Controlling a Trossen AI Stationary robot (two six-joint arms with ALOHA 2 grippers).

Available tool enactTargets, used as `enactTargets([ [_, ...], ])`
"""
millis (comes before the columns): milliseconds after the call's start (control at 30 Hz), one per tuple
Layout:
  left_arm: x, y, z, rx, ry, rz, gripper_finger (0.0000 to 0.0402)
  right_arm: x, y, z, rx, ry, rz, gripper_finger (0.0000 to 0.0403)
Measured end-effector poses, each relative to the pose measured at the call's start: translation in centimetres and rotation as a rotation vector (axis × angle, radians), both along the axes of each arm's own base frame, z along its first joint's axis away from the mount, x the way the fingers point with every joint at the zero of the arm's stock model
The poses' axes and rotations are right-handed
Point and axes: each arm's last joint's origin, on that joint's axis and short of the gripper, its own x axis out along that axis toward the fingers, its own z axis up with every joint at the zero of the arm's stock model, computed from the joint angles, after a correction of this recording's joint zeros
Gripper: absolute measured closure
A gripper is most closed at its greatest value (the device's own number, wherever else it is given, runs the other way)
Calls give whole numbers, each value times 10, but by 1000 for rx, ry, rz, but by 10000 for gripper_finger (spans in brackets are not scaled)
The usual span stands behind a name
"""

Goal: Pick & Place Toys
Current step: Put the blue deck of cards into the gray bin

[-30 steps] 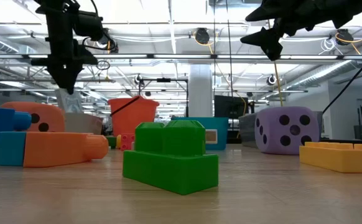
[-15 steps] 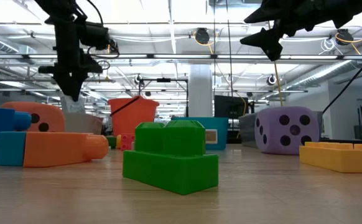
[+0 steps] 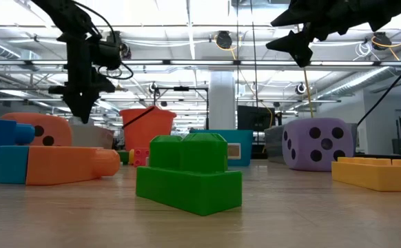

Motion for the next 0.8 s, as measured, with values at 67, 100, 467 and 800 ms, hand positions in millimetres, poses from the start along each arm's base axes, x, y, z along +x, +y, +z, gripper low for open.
enactTargets([
  [67,-2,3,-3,-20,-3,-3,325,0,0,0,0,0,0,177],
  [100,-2,5,-4,-30,-5,-6,325,0,0,0,0,0,0,177],
  [467,-5,15,-11,-49,-7,-18,317,0,0,0,-8,-1,2,177],
  [800,-7,18,-12,-39,-9,1,236,0,0,0,-44,-3,11,177],
])
